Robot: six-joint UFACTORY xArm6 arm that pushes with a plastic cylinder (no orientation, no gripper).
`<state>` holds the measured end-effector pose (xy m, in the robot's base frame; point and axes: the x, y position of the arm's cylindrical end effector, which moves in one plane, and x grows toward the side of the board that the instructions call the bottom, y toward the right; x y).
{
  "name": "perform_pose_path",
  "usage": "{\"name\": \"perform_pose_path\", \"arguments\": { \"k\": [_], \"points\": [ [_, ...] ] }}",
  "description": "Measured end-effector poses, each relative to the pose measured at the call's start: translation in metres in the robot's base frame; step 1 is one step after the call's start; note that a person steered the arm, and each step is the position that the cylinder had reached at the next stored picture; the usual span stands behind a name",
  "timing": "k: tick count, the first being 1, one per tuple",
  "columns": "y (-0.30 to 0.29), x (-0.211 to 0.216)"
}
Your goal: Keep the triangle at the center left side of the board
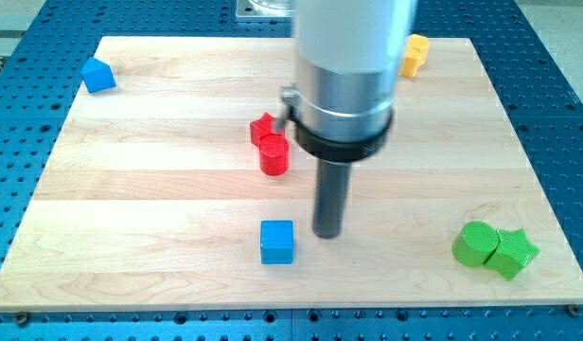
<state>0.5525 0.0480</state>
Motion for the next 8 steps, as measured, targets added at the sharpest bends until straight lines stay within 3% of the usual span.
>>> {"name": "perform_pose_path", "arguments": {
  "k": [1,2,3,4,5,7,8],
  "points": [
    [-0.036,0.02],
    [-0.039,-0.035],
    [-0.148,-0.112],
    [-0.294,-0.163],
    [-0.353,-0.191],
    [-0.333,-0.291],
    [-0.267,-0.259]
  ]
}}
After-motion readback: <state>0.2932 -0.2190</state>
